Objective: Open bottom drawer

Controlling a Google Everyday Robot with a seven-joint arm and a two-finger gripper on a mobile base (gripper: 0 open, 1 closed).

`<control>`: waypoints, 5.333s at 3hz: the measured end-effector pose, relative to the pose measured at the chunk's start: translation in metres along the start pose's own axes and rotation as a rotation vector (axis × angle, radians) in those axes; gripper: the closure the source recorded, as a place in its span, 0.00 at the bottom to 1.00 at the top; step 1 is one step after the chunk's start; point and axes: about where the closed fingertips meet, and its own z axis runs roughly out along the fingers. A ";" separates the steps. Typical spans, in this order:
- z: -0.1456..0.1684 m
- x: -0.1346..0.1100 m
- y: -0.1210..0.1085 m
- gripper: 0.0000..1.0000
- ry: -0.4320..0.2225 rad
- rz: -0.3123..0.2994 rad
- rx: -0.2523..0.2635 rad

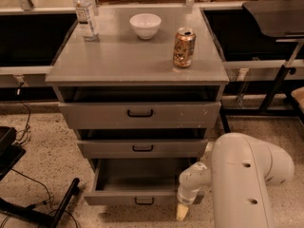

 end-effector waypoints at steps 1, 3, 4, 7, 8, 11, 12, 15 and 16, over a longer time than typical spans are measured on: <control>-0.007 0.015 0.036 0.42 -0.001 0.019 -0.068; -0.017 0.017 0.045 0.89 0.008 0.022 -0.081; -0.023 0.029 0.058 1.00 0.028 0.037 -0.103; -0.025 0.044 0.069 1.00 0.044 0.056 -0.138; -0.025 0.057 0.081 1.00 0.054 0.070 -0.175; -0.024 0.065 0.087 1.00 0.060 0.076 -0.204; -0.023 0.070 0.093 1.00 0.064 0.077 -0.227; -0.020 0.081 0.112 1.00 0.077 0.094 -0.300; -0.020 0.080 0.109 1.00 0.077 0.094 -0.301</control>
Offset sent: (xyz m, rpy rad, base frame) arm -0.1923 -0.0359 0.1139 -0.1517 0.1996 -0.0791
